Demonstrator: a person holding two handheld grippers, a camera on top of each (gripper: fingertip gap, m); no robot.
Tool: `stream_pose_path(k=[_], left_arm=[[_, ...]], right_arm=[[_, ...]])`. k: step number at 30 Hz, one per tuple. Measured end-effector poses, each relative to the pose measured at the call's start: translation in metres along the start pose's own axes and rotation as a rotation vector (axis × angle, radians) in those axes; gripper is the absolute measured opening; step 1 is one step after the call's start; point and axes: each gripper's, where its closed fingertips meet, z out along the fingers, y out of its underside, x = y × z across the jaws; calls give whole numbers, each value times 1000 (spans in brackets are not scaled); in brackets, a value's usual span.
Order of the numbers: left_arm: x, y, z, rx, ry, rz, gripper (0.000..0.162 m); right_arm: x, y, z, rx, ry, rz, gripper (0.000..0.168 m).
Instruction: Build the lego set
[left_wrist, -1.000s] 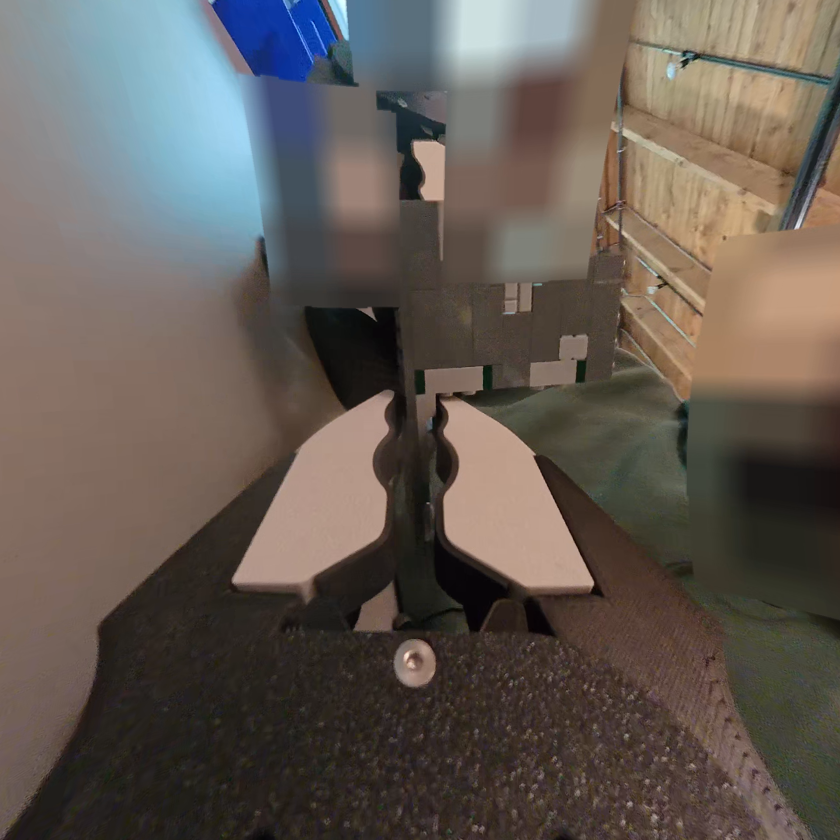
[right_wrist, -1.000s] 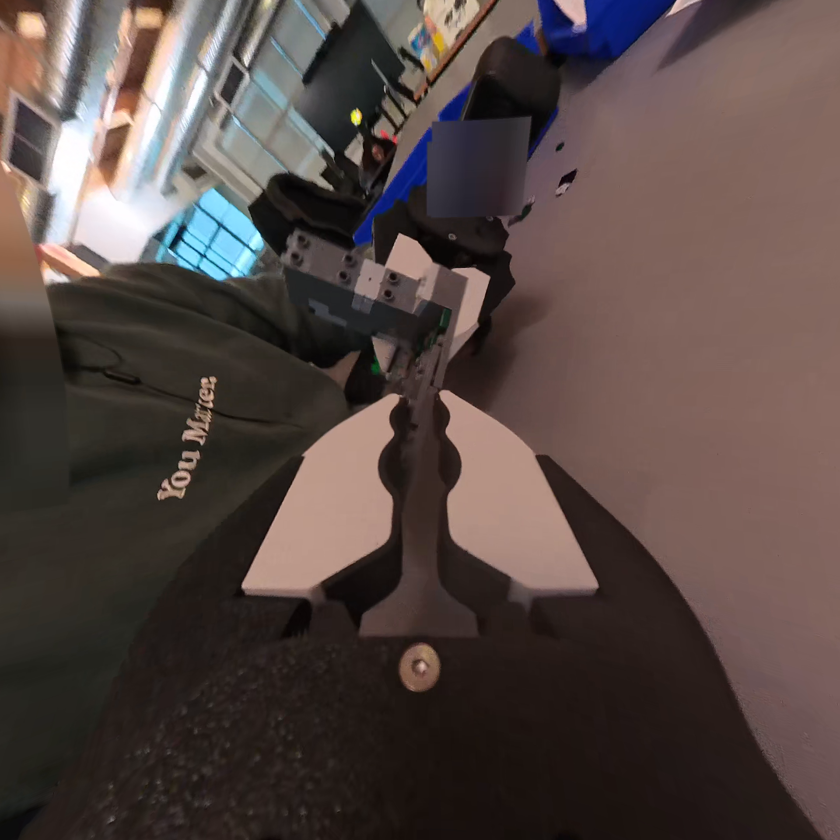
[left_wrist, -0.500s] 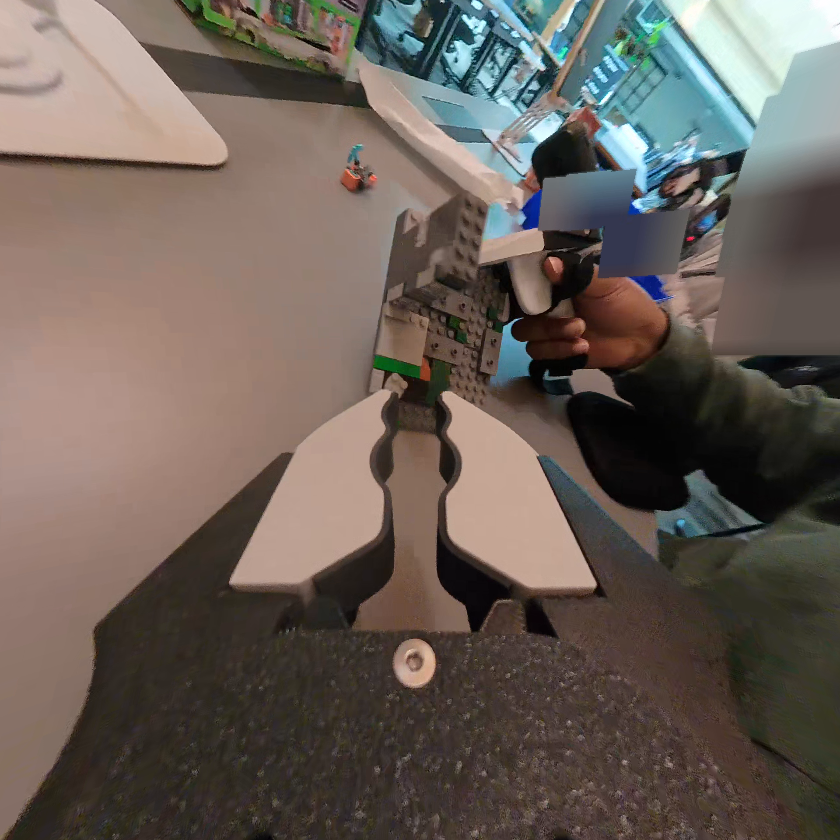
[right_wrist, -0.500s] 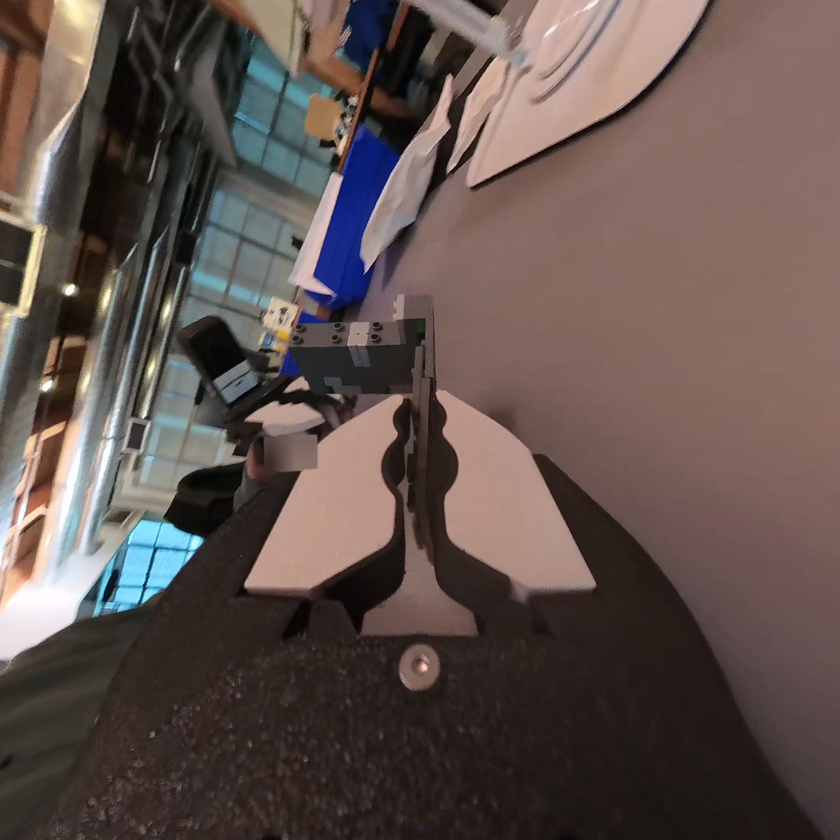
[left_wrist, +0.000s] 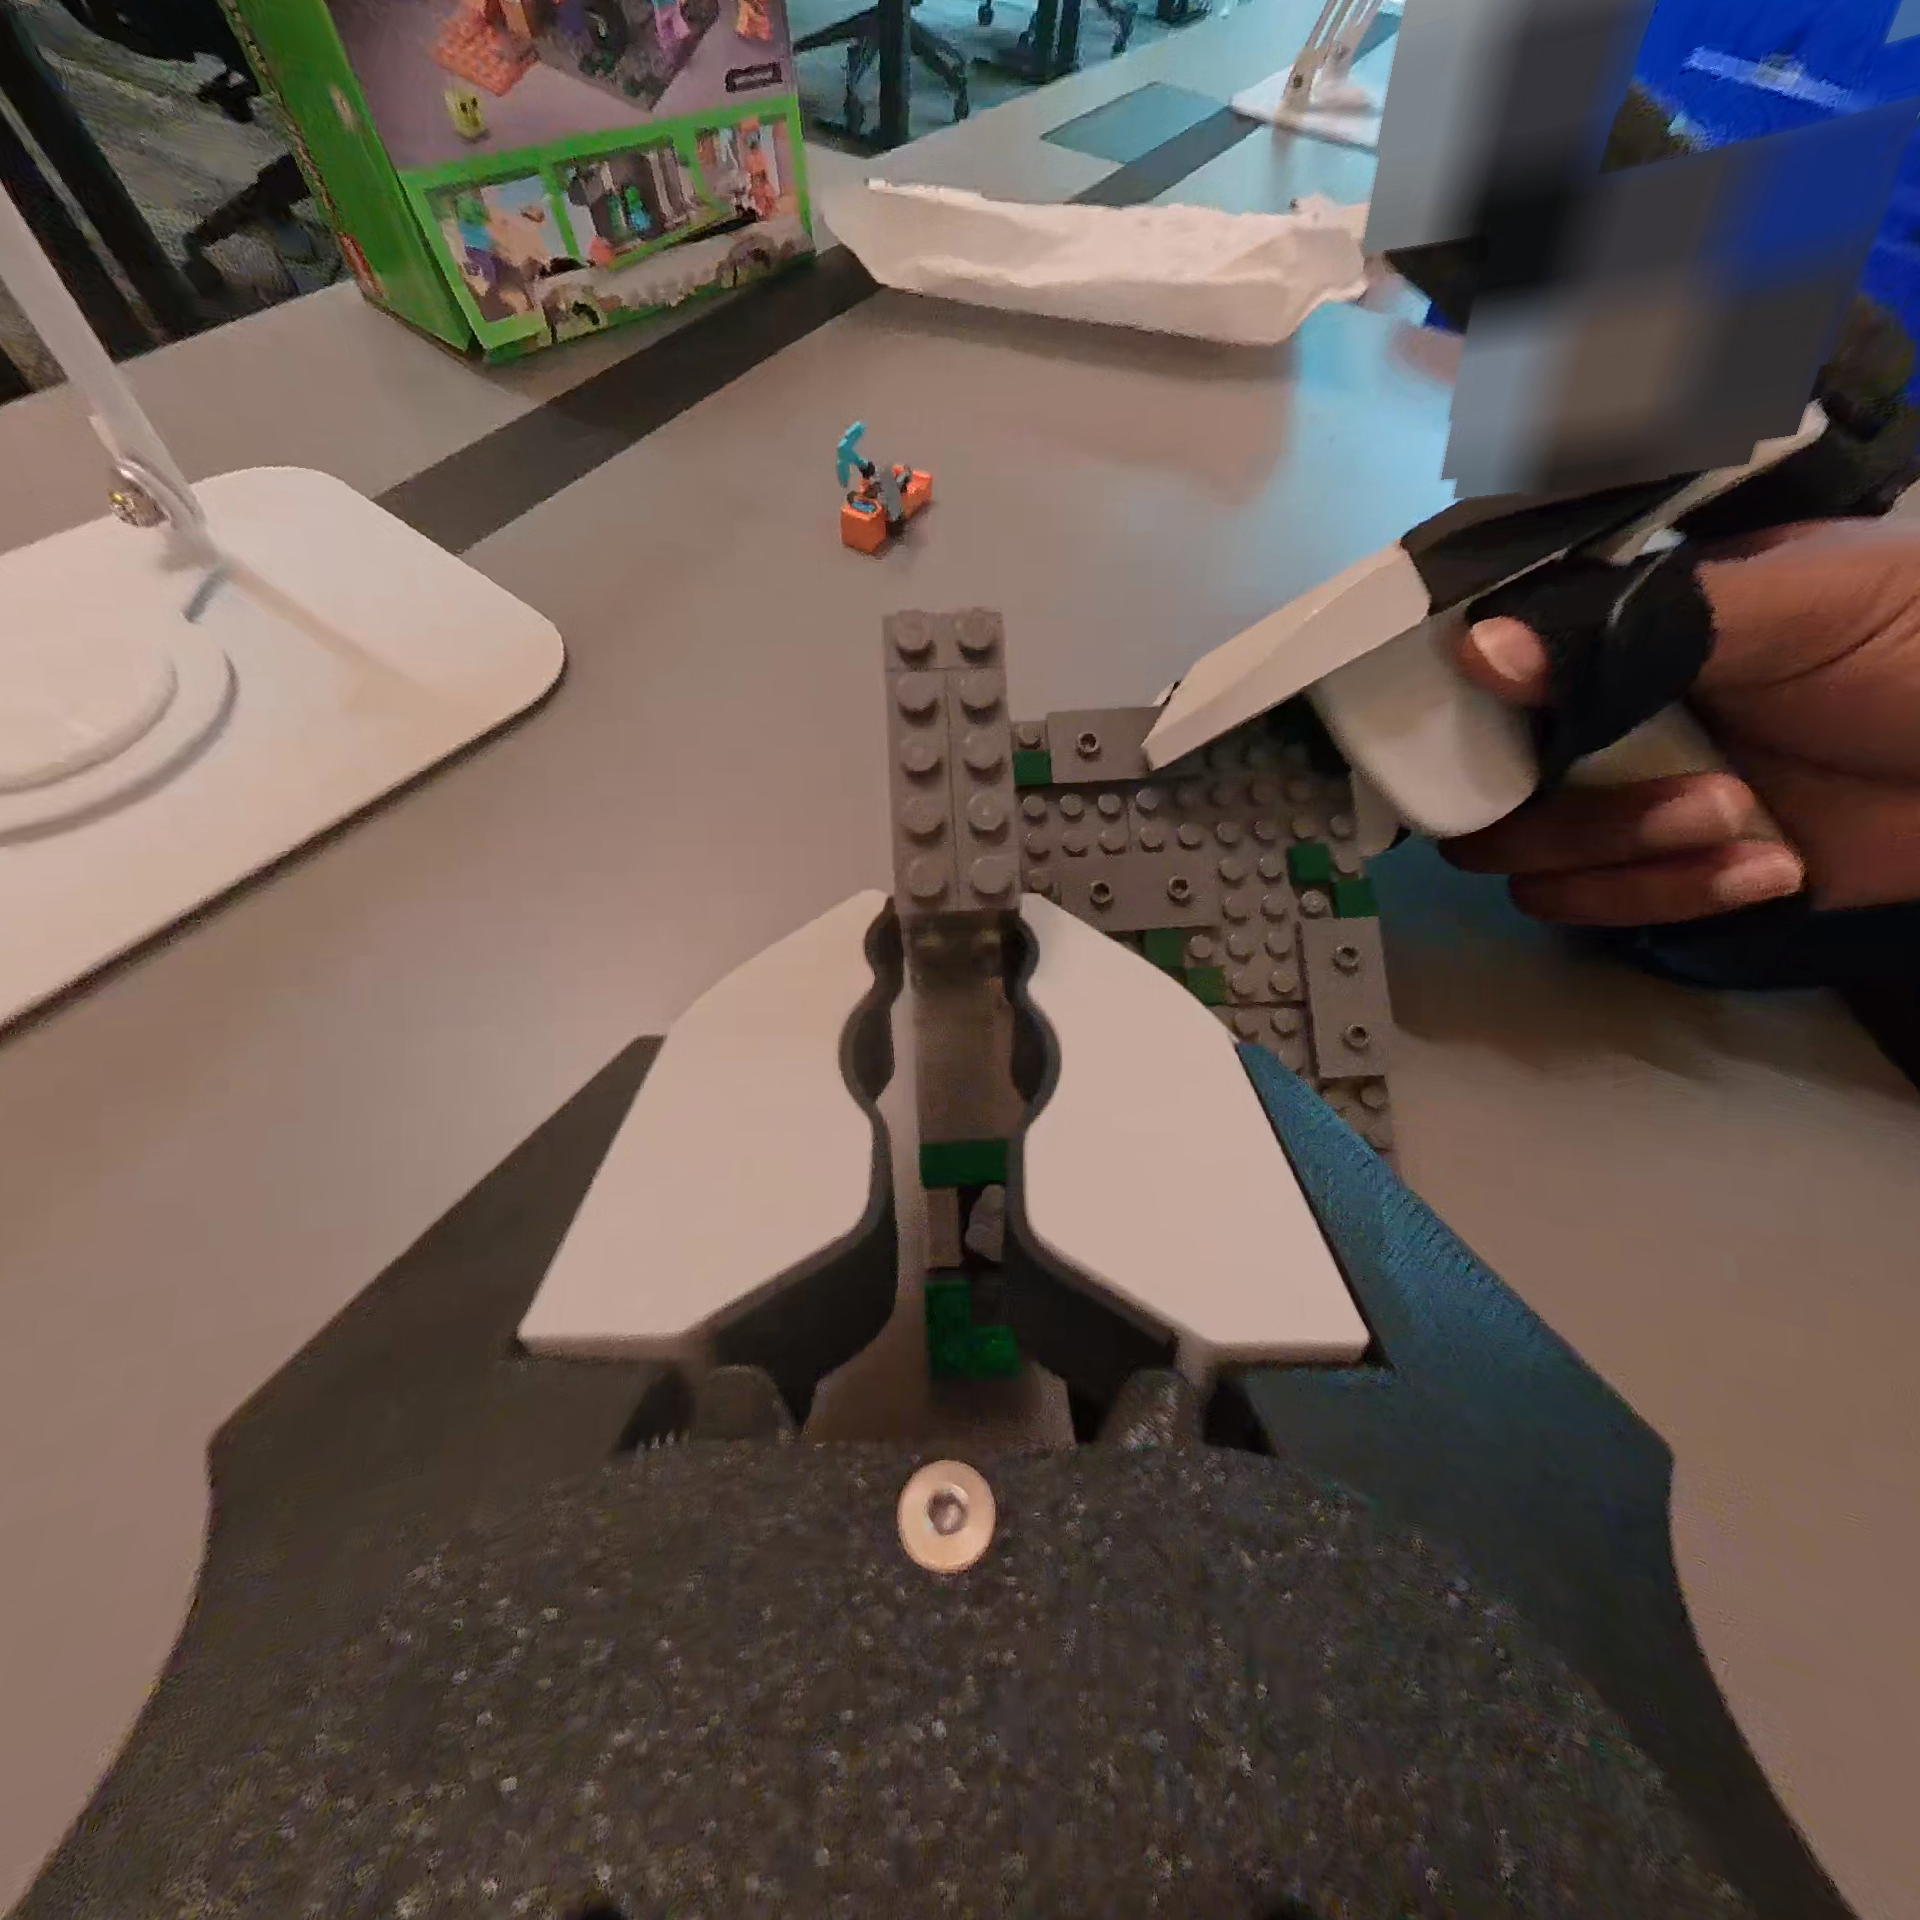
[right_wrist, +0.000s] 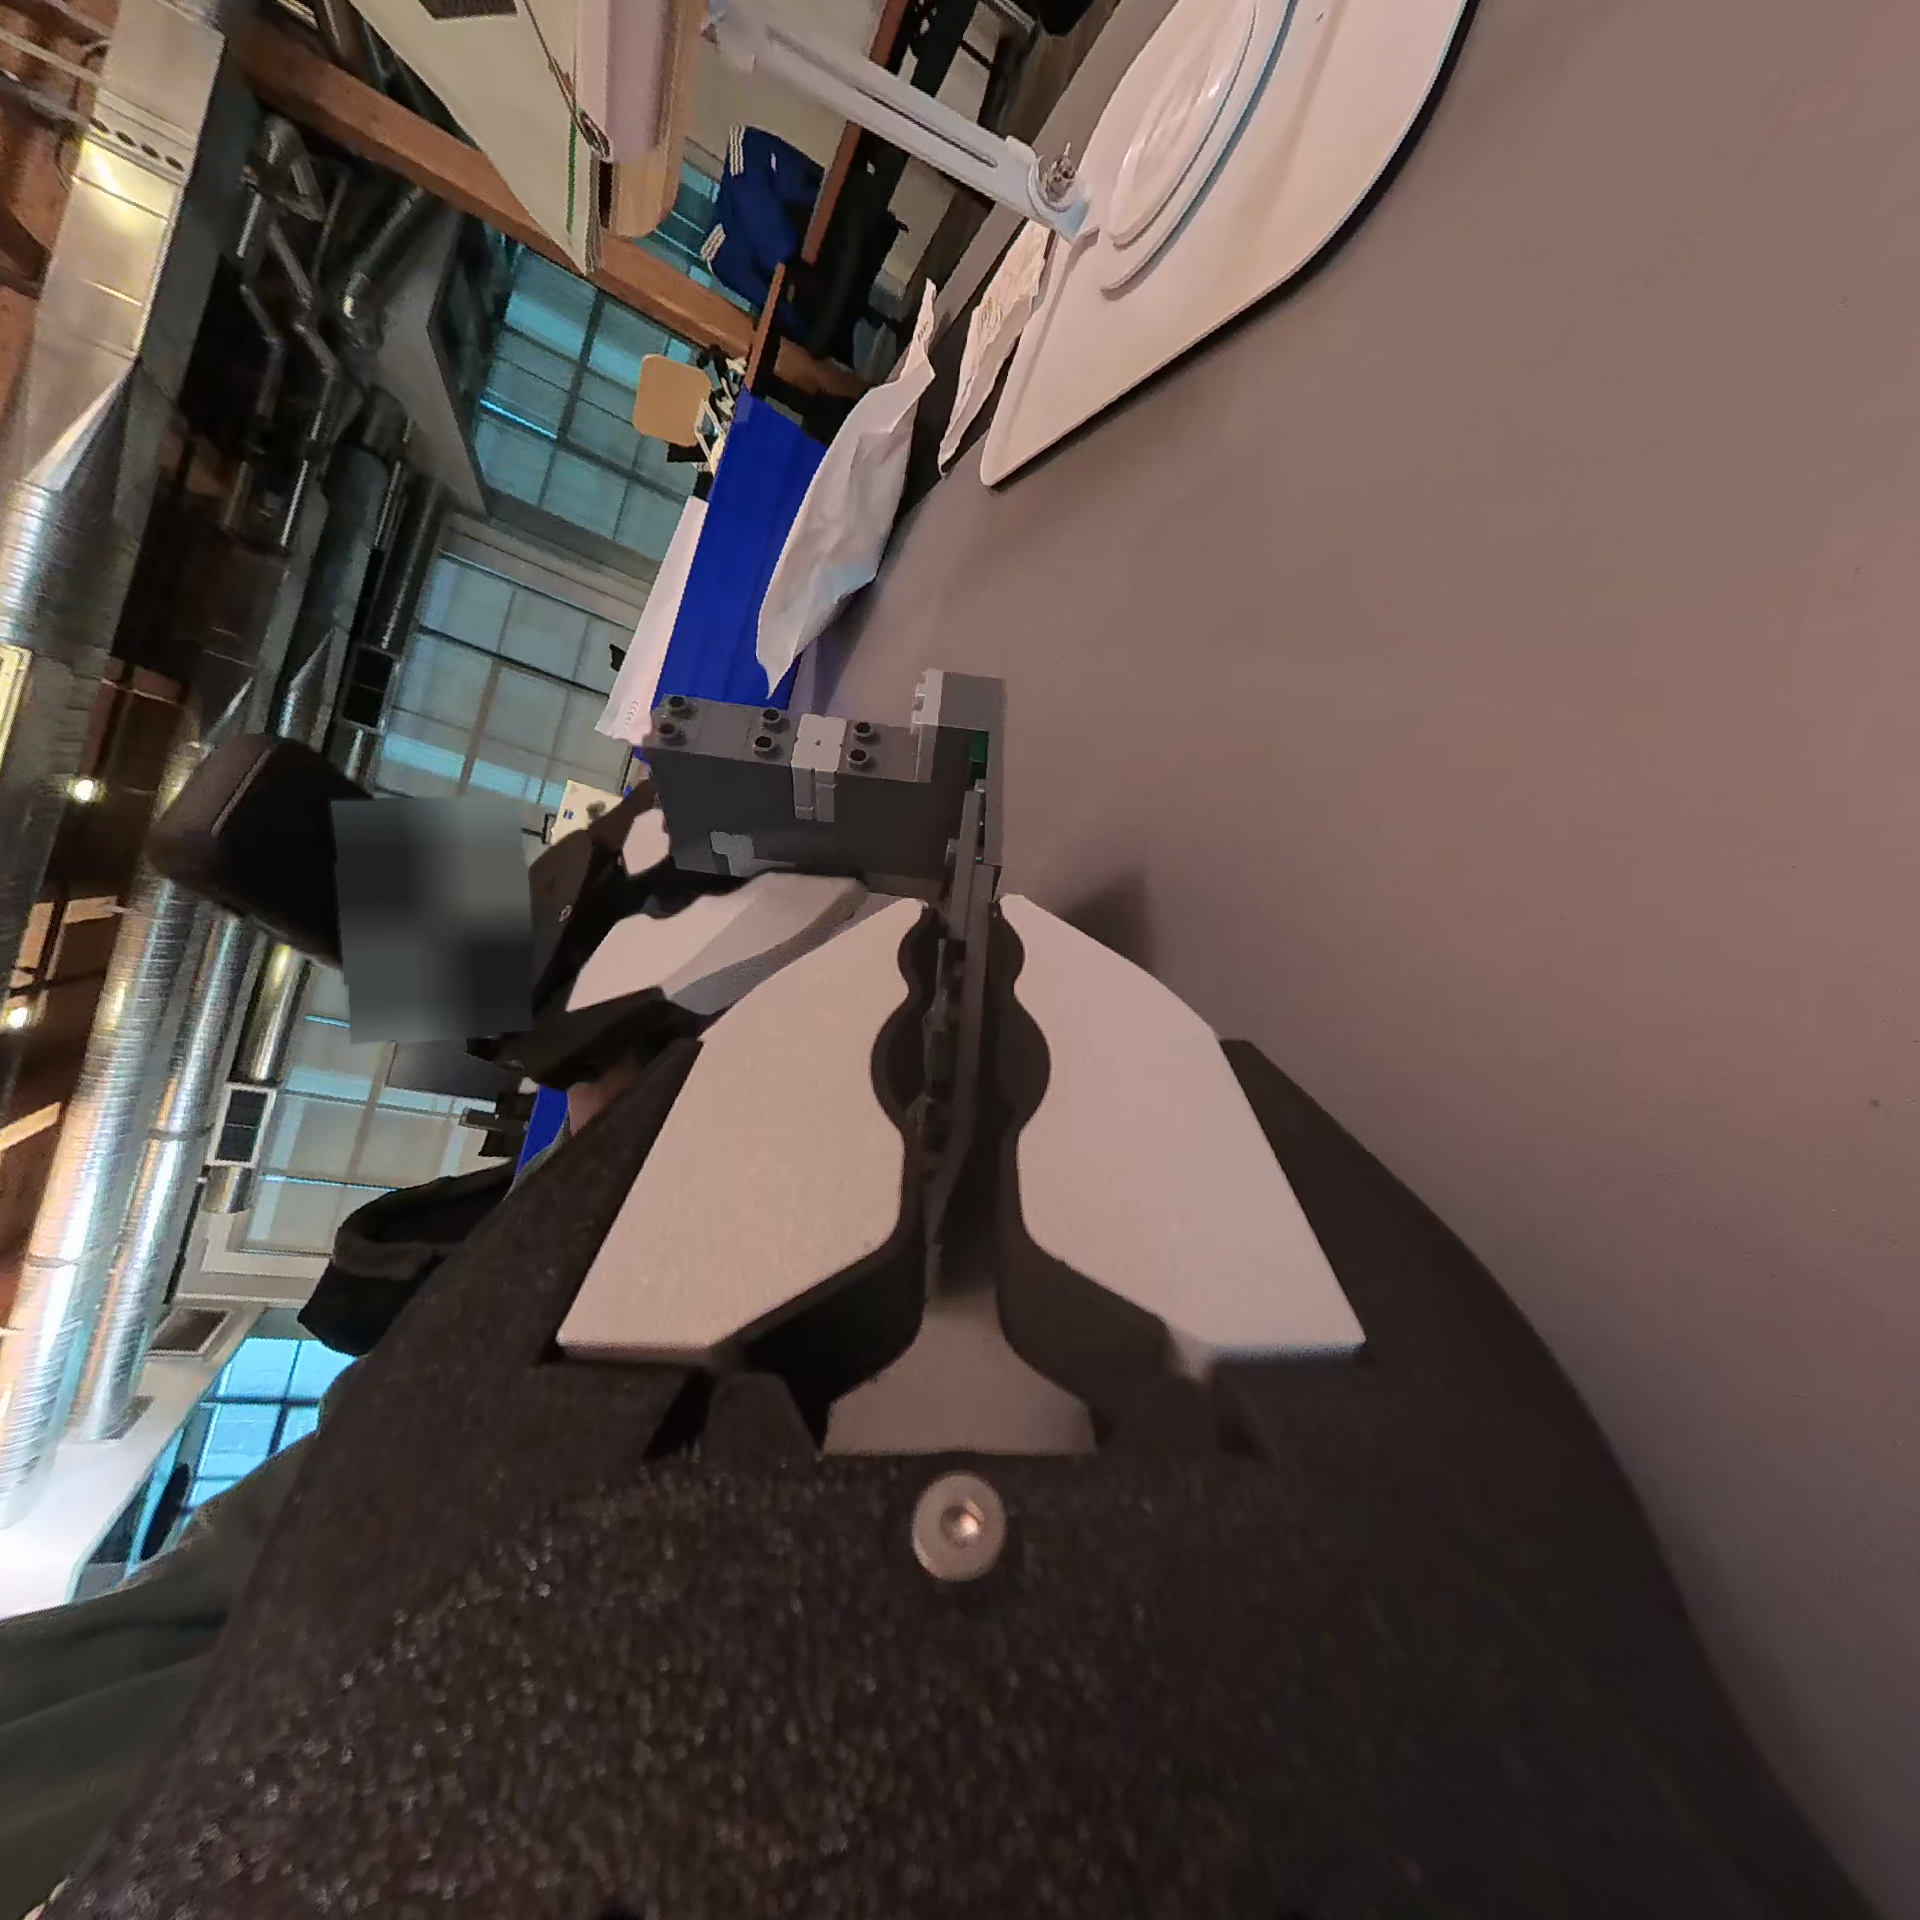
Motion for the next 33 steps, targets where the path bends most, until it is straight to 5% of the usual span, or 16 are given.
stream_pose_path(k=[9, 16, 22, 27, 33], left_arm=[[-3, 1, 2, -190, 233, 69, 17], [-5, 17, 15, -397, 436, 256, 17], [-10, 18, 22, -362, 409, 322, 19], [-15, -3, 7, -220, 302, 276, 39], [-30, -3, -29, -94, 101, 124, 36]], right_arm=[[-7, -7, -18, -56, -28, -243, 25], [-13, -27, -39, -27, 77, -833, 29], [-25, -18, -35, -11, 95, -1037, 23], [-30, -19, -35, 14, 83, -1081, 26], [-22, -7, -9, -170, 9, -1155, 39]])
